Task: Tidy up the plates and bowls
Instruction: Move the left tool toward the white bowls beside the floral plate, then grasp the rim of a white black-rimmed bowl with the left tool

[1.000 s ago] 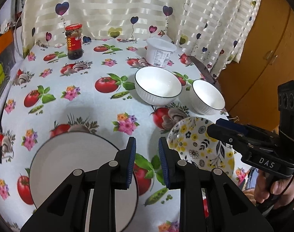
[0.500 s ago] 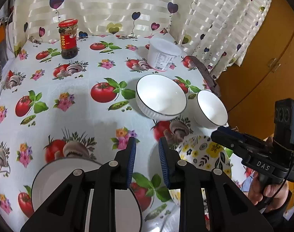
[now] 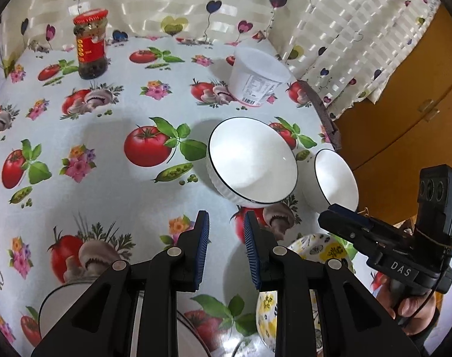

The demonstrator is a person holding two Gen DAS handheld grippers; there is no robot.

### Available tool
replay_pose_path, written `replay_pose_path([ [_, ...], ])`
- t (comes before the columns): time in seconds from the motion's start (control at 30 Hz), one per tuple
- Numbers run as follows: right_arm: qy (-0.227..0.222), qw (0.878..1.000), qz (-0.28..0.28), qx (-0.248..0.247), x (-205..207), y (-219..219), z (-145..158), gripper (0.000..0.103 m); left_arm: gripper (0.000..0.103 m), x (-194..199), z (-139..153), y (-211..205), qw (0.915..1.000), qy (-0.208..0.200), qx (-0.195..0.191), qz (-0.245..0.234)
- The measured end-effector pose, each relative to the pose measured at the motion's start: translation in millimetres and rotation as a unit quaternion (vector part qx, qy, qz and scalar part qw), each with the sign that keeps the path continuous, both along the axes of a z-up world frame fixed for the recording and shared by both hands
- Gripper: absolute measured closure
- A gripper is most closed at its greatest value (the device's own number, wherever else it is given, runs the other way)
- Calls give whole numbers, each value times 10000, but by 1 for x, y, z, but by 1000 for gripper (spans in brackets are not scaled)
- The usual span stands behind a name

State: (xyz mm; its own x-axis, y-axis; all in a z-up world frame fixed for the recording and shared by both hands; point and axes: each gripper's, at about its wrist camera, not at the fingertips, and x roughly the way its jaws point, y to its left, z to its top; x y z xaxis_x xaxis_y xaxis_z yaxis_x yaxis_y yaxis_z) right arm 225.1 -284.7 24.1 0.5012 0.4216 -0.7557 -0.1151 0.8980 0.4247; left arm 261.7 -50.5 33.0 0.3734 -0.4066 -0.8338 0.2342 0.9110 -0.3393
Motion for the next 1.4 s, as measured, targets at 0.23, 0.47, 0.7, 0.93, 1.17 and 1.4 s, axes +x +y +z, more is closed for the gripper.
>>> replay_pose_path([
  [0.23, 231, 9995, -163, 104, 27, -1, -12, 62, 78, 35, -16, -4, 9998, 167, 78, 77],
  [0.47, 393, 9987, -306, 81, 48, -1, -21, 62, 78, 65, -26, -9, 9997, 240, 2, 90],
  [0.7, 477, 9984, -310, -9, 64, 5, -27, 62, 78, 84, -41, -15, 9992, 354, 135, 106],
  [0.93, 526, 9982, -274, -129, 78, 12, -33, 69, 78, 88, -52, -23, 9985, 447, 309, 11],
  [1.17, 547, 9976, -312, -299, 80, 14, -35, 85, 78, 81, -53, -35, 9979, 409, 475, -184],
  [1.4, 588, 9974, -268, -307, 76, 13, -31, 86, 78, 72, -44, -33, 9979, 394, 466, -204],
])
